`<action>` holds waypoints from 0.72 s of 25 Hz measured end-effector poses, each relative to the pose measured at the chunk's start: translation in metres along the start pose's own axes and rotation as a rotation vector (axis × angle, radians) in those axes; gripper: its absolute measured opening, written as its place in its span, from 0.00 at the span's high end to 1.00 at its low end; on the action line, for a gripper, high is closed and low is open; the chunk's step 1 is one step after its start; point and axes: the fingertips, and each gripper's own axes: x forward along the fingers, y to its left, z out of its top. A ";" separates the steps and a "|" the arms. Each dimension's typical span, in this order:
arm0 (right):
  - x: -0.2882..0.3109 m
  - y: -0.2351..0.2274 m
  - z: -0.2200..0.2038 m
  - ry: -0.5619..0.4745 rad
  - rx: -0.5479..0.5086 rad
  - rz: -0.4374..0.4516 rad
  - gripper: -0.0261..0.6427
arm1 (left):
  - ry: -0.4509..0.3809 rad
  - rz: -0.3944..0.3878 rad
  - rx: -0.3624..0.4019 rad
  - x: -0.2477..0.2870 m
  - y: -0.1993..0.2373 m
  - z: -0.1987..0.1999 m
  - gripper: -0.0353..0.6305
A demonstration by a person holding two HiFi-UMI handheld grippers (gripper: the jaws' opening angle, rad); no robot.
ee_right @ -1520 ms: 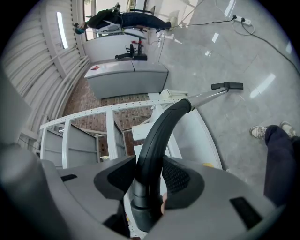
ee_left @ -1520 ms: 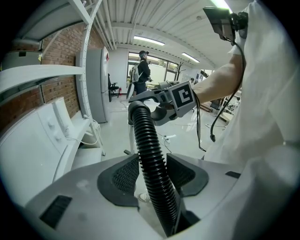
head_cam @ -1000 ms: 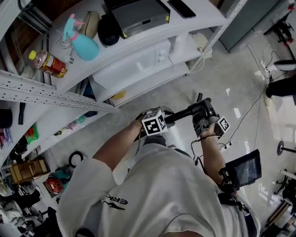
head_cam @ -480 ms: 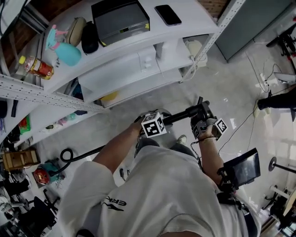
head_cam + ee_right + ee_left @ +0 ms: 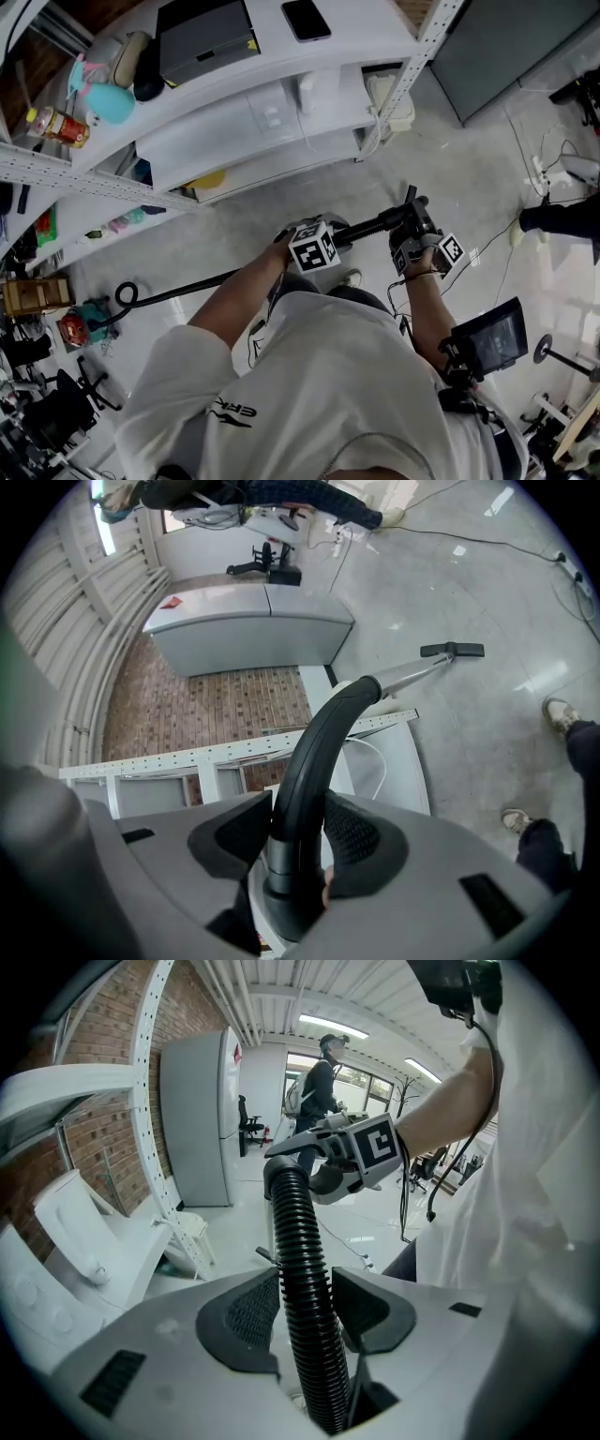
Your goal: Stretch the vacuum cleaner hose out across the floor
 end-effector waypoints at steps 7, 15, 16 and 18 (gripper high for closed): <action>-0.007 -0.005 0.039 0.057 0.023 -0.028 0.70 | 0.028 0.035 -0.045 0.037 -0.006 0.024 0.69; -0.033 -0.014 0.080 0.074 0.008 -0.025 0.70 | 0.036 0.027 -0.048 0.073 -0.031 0.049 0.69; -0.038 -0.014 0.083 0.073 0.009 -0.026 0.70 | 0.038 0.022 -0.044 0.077 -0.035 0.050 0.69; -0.045 -0.016 0.089 0.071 0.009 -0.025 0.70 | 0.042 0.019 -0.034 0.083 -0.040 0.053 0.69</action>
